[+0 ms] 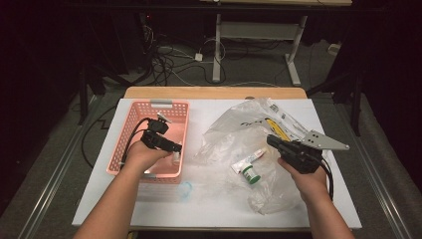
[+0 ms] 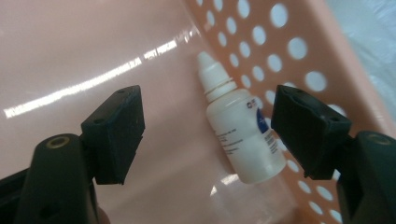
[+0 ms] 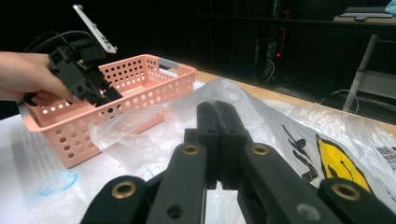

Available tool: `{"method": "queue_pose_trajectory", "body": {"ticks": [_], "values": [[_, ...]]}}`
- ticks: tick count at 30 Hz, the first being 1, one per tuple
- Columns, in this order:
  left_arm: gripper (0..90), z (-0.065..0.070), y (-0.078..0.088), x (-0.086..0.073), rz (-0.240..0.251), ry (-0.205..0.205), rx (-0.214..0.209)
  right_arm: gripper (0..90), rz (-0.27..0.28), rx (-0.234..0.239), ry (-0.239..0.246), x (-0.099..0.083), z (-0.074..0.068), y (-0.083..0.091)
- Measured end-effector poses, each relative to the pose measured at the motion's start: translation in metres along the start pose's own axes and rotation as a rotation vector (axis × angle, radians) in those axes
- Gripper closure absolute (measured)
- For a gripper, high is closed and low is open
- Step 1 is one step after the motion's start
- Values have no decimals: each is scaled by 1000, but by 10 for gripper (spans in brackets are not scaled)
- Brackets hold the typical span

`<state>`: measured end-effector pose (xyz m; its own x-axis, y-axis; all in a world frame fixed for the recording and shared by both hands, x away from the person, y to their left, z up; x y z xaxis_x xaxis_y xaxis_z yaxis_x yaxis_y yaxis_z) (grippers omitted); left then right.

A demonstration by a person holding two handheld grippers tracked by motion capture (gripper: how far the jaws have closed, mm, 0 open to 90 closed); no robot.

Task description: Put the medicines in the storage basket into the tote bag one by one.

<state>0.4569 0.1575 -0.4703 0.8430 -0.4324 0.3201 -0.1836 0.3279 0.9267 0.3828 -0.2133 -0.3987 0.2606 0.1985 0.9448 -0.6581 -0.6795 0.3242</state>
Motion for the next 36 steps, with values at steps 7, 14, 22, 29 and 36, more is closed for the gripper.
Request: {"method": "queue_pose_trajectory", "body": {"ticks": [7,14,22,29,36], "values": [[325,-1,-13,-1,-85,-2,-13,900,3,-1,4,1,0,0],[514,-1,-21,-4,-155,-25,58,900,0,-2,1,0,0,0],[575,1,-21,-4,-151,-49,94,900,4,-2,7,2,0,2],[582,5,4,-4,-9,-60,102,900,9,-2,7,2,0,3],[585,15,26,-11,129,-82,101,900,10,-1,11,3,-1,2]]}}
Point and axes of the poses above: each handheld gripper's, and its own axes: y roughly backward along the jaws, x roughly out of its top, z roughly to its right, the point moved 5 cm from there along -y, roughly forward along the jaws, and after that the axes turned 5 degrees about -z, right-handed, at the moved point
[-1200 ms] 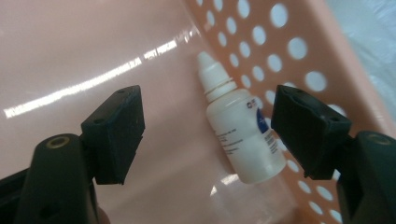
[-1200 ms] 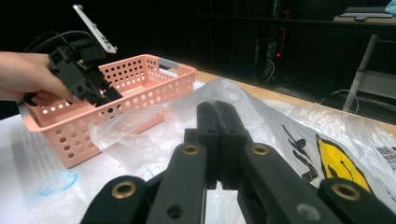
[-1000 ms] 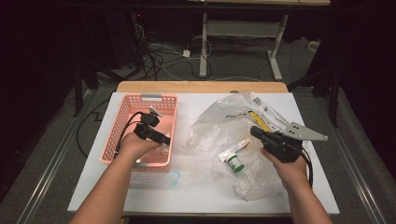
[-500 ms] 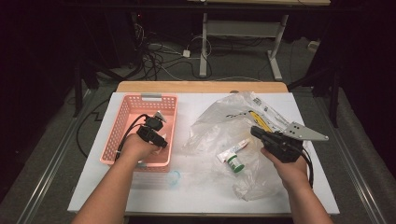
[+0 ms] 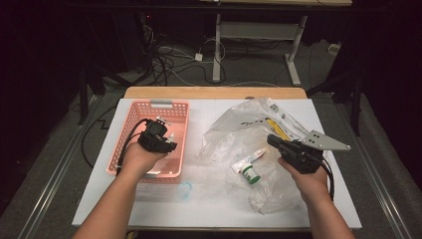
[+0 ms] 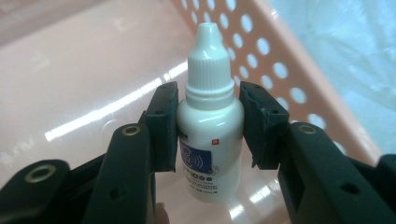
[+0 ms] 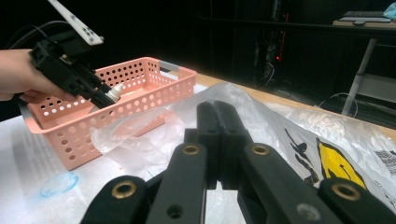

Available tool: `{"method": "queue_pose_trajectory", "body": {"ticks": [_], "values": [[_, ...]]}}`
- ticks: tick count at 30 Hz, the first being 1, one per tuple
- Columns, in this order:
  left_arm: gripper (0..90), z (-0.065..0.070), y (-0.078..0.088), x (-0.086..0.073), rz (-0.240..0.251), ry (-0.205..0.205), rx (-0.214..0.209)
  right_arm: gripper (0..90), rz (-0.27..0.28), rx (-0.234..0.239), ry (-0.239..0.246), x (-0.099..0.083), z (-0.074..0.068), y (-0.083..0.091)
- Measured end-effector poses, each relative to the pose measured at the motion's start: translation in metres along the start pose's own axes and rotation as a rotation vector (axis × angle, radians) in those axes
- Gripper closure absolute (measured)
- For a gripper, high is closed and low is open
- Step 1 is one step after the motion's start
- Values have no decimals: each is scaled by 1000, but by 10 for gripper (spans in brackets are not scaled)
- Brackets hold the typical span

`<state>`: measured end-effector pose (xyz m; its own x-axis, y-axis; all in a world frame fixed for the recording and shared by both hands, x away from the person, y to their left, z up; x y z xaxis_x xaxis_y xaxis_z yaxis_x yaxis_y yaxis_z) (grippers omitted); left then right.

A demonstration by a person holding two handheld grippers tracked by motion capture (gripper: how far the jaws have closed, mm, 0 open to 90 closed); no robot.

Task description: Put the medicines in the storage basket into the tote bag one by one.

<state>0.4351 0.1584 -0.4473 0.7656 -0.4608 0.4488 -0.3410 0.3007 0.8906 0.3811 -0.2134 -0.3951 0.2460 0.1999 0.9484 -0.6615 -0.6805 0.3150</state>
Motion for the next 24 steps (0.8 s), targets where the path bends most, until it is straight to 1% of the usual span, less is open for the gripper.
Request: {"method": "queue_pose_trajectory", "body": {"ticks": [5,6,9,11,16,19,24], "values": [[585,6,13,-6,113,-2,1,900,0,1,-3,0,-1,0],[585,8,16,-8,137,-9,0,900,0,1,-3,0,-1,0],[586,12,22,-11,182,-16,-8,900,-5,2,0,-1,-1,-1],[586,16,26,-13,207,-25,-11,900,-5,1,-3,-1,-2,-1],[586,32,35,-16,270,-56,-27,900,-8,3,-2,-1,-1,-2],[586,42,40,-17,302,-73,-44,900,-10,4,-4,-2,-2,-3],[586,57,45,-17,337,-100,-60,900,-12,5,-2,-2,-2,-3]]}}
Point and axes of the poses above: each handheld gripper's, and its own axes: y roughly backward along the jaws, x roughly out of its top, z roughly to its right, the point moved 5 cm from there along -y, roughly forward along the jaws, and after that the axes turned 5 degrees about -z, right-handed, at the moved point
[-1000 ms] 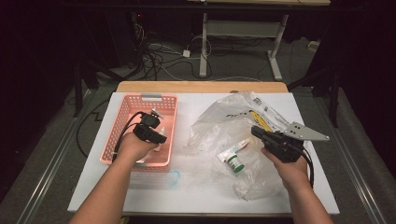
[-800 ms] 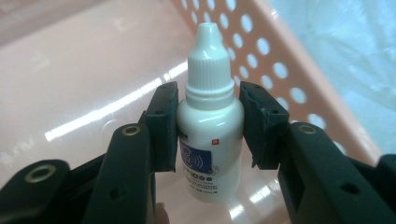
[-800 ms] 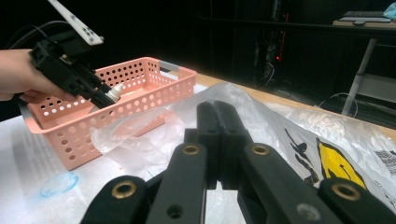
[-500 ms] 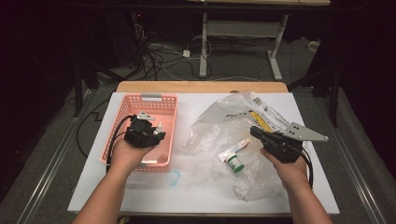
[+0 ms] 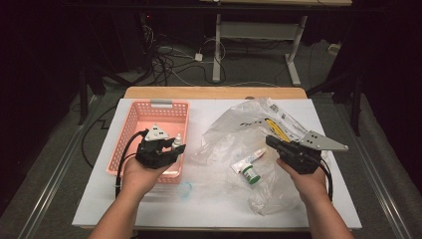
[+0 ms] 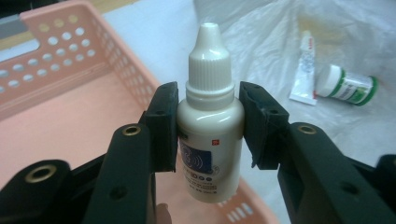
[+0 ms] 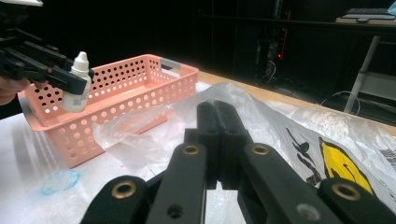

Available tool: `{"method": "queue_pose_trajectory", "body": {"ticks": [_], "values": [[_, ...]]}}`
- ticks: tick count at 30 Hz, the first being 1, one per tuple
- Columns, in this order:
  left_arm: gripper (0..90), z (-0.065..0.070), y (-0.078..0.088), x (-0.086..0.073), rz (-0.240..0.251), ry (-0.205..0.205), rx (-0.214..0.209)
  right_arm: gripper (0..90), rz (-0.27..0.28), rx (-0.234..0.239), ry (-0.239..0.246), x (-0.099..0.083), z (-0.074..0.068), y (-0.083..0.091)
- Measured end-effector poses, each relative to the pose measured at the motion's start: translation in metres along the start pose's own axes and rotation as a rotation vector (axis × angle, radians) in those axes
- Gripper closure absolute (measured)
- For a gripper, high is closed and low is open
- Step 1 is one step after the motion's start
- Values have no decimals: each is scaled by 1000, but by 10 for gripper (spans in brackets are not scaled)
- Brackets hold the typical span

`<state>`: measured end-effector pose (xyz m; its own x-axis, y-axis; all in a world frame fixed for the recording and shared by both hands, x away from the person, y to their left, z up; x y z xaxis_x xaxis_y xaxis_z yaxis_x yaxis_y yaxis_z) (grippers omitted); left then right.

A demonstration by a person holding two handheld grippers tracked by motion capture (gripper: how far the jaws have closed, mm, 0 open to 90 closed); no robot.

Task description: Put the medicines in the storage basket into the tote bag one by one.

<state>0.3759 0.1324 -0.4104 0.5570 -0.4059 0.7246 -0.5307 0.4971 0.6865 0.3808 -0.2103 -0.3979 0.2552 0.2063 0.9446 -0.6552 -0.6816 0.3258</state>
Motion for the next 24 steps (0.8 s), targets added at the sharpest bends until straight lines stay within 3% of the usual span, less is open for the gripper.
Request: {"method": "queue_pose_trajectory", "body": {"ticks": [6,13,17,24], "values": [[586,24,1,6,34,-44,-41,900,0,0,-2,0,0,0],[586,57,-10,14,49,-105,-112,900,0,1,-1,0,0,0],[585,75,-22,18,44,-130,-149,900,1,1,-1,0,0,0],[585,97,-53,24,33,-154,-162,900,6,4,4,1,-1,1]]}}
Point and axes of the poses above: each handheld gripper's, and its own axes: y roughly backward along the jaws, x roughly out of its top, z roughly to its right, the point moved 5 cm from there along -y, roughly forward along the jaws, and after that the axes turned 5 degrees about -z, right-handed, at the moved point
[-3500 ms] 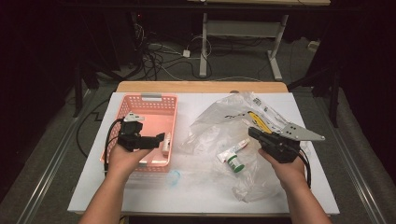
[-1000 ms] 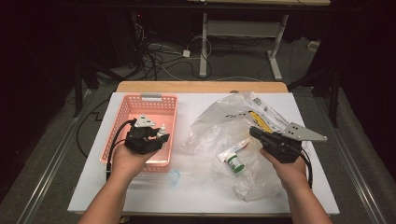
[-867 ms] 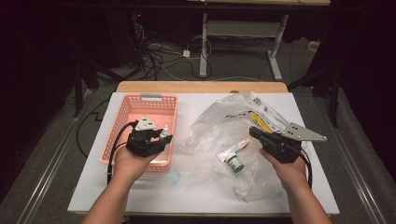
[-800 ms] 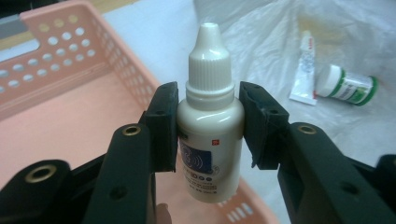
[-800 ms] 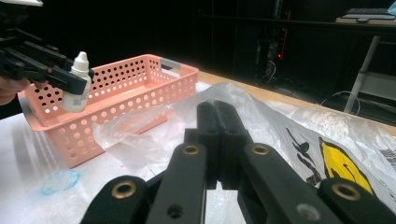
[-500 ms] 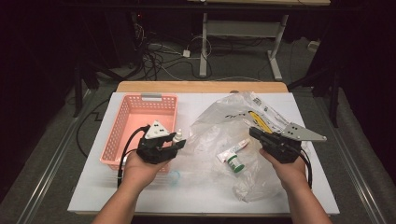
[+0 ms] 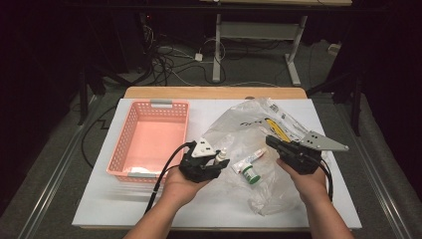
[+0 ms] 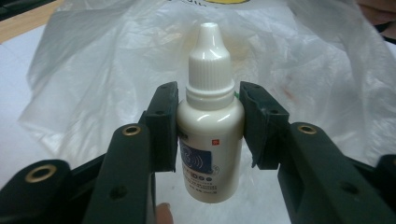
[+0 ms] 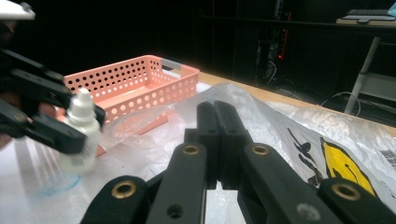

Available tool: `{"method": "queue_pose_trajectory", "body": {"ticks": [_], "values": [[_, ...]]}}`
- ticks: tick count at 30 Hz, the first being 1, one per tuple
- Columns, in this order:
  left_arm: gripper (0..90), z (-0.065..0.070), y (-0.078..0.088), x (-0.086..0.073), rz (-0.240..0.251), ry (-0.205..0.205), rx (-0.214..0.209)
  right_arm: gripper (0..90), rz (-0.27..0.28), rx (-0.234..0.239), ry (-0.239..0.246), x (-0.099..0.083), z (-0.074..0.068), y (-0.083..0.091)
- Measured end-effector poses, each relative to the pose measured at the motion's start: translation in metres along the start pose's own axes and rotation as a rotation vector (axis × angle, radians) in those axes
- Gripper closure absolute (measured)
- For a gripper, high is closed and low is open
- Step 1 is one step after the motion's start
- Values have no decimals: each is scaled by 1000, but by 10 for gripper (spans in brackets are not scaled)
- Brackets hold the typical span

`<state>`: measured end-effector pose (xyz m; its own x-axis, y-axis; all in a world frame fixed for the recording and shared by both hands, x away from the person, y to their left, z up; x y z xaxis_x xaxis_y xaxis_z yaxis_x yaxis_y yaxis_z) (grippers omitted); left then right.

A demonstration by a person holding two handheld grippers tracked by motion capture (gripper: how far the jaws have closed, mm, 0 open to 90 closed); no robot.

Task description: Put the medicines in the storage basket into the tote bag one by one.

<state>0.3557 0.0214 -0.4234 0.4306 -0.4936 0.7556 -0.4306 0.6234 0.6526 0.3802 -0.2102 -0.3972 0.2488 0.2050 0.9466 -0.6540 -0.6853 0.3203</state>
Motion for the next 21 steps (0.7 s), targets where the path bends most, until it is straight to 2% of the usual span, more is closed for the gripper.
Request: {"method": "queue_pose_trajectory", "body": {"ticks": [4,9,13,16,21], "values": [[585,2,-22,5,-14,2,7,900,2,0,-2,0,0,0],[585,-2,-48,12,-17,26,13,900,4,-4,-5,0,1,1],[585,-1,-66,22,-12,13,30,900,7,-3,-3,1,1,1],[585,-1,-78,28,-24,5,30,900,11,-3,-3,2,1,1],[584,-4,-102,36,-47,-4,64,900,17,1,-7,3,1,2]]}}
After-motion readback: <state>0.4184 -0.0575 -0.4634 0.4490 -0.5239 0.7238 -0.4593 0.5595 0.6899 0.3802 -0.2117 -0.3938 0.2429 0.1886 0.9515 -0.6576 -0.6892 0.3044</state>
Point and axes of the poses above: each handheld gripper's, and its own axes: y roughly backward along the jaws, x roughly out of its top, z roughly to its right, the point moved 5 cm from there along -y, roughly forward along the jaws, and after that the axes turned 5 degrees about -z, right-handed, at the moved point
